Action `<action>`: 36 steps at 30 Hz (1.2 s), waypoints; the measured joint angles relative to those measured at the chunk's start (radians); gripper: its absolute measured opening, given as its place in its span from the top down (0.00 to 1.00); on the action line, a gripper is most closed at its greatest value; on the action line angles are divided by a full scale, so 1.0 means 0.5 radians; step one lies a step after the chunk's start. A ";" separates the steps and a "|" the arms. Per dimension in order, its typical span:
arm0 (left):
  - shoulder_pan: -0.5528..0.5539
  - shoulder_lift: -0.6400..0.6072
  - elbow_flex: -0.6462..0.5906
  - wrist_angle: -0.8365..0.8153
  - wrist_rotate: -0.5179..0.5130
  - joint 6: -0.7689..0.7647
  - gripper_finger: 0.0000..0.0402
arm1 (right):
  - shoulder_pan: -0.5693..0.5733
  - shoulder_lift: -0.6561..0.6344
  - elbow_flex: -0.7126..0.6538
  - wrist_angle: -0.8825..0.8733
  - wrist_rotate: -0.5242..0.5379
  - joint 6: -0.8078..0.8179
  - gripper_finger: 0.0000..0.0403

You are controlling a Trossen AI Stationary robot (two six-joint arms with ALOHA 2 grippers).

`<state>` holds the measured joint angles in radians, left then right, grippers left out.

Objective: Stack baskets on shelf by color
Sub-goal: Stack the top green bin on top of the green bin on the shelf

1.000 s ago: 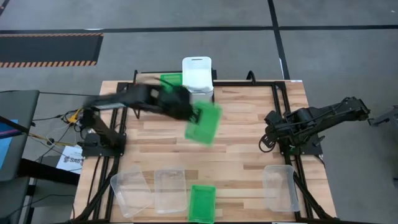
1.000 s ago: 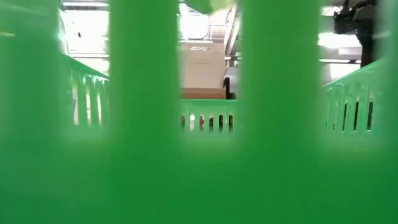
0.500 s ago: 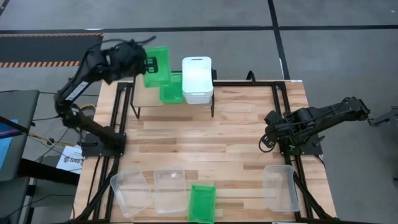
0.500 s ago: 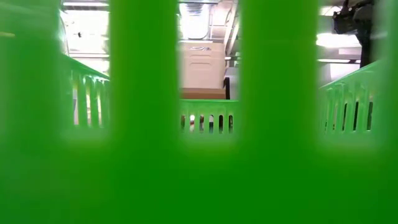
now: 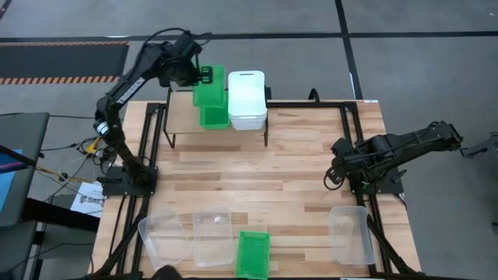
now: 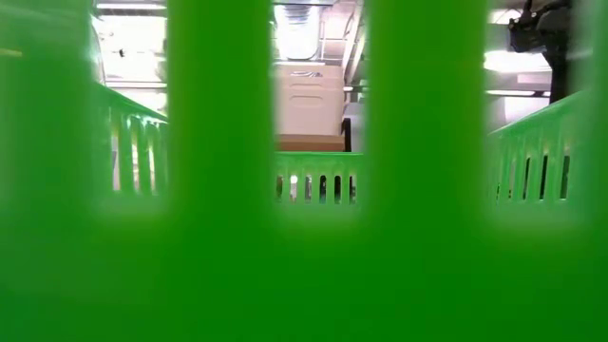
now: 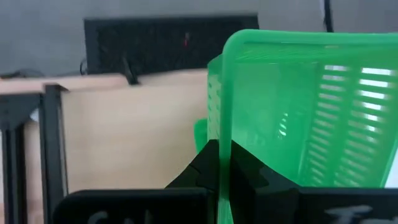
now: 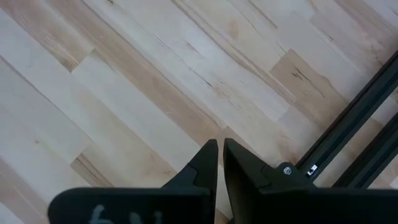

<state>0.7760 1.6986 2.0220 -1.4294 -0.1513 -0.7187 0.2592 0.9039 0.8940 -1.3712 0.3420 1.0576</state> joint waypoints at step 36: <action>-0.036 0.076 0.000 -0.155 0.273 -0.198 1.00 | 0.000 0.000 0.000 -0.010 0.000 -0.040 0.87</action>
<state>0.7578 1.7367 2.0220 -1.5070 -0.0146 -0.8178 0.2592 0.9039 0.8940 -1.3762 0.3420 1.0378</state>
